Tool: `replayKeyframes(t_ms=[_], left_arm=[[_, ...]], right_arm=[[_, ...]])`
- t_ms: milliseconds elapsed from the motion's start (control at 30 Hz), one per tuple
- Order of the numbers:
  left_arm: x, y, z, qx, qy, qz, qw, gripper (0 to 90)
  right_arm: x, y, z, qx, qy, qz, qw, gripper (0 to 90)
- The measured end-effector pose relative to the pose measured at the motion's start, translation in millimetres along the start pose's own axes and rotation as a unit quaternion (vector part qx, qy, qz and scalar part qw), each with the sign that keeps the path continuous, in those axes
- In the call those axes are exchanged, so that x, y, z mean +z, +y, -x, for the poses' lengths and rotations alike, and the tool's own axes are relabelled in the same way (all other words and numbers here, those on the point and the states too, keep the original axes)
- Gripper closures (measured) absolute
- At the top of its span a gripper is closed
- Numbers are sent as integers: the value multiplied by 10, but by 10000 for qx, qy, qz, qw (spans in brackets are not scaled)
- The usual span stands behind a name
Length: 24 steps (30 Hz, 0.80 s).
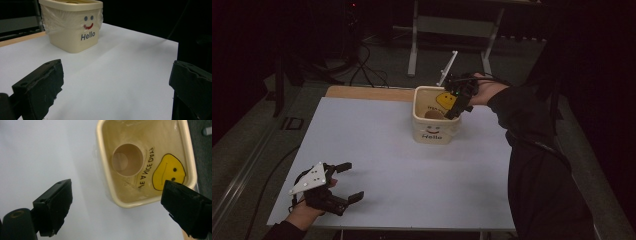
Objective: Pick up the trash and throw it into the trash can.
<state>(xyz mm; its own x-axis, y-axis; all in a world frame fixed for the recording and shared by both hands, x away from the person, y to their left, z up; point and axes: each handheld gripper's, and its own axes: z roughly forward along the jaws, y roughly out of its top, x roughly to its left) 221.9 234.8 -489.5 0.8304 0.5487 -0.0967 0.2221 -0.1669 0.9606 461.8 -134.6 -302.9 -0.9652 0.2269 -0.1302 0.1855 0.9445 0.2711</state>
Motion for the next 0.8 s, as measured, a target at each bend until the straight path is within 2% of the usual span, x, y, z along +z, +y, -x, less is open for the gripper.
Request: replayKeyframes(t_ms=[267,333,367,800], left_arm=[[12,3,-4,16,-11,-17,10000,6],[13,3,-8,16,-12,-18,10000,6],[13,3,-9,18,-16,-19,10000,6],[36,6,-11,25,-52,-32,10000,6]], right_arm=[[18,-174,-143,76,7,194,9998,102],[24,-220,-177,62,-79,234,9997,102],[26,-245,-192,95,-27,265,9996,102],[125,-540,-421,106,-127,598,9981,100]])
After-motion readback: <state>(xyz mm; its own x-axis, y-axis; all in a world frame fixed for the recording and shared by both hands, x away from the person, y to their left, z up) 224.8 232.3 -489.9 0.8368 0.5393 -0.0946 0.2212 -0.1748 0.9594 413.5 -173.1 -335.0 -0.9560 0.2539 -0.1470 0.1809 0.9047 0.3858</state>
